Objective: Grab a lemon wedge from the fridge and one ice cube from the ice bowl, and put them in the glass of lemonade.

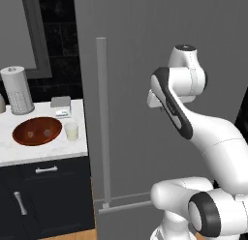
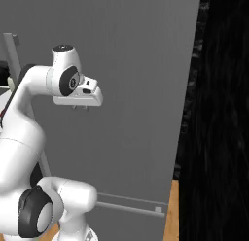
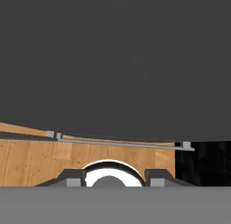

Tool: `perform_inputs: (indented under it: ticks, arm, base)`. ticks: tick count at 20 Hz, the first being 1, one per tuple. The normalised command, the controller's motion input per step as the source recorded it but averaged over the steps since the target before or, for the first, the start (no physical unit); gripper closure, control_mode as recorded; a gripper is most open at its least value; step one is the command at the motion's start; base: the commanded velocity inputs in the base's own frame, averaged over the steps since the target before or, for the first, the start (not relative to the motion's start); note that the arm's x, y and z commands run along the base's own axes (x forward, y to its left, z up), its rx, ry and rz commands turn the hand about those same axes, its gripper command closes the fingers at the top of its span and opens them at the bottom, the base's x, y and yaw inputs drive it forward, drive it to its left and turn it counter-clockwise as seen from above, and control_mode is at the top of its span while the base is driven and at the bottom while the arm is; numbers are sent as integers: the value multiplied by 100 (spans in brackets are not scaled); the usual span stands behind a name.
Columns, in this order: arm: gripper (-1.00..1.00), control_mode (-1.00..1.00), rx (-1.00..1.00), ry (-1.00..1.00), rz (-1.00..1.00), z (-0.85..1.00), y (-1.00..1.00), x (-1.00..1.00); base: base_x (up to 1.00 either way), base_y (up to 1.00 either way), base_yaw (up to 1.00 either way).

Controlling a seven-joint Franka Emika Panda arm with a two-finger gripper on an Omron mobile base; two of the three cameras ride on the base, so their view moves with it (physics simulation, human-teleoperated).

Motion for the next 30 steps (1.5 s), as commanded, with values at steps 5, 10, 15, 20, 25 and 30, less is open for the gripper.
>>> perform_inputs:
  ticks: [5, 10, 15, 20, 25, 30]
  arm:
    - [-100, -100, 0, 0, 0, 0, 0, -22]
    - [-100, 100, 0, 0, 0, 0, 0, -8]
    - [-100, 100, 0, 0, 0, 0, 0, 0]
    - [-100, 100, 0, 0, 0, 0, 0, 0]
    - [-100, 100, 0, 0, 0, 0, 0, 0]
    - [-100, 100, 0, 0, 0, 0, 0, 0]
  base:
    - [0, 0, 0]
    - [-35, 0, 0]
    - [-41, 12, 0]
    - [-42, 41, 0]
    - [-28, 48, 0]
    - [-2, 50, 0]
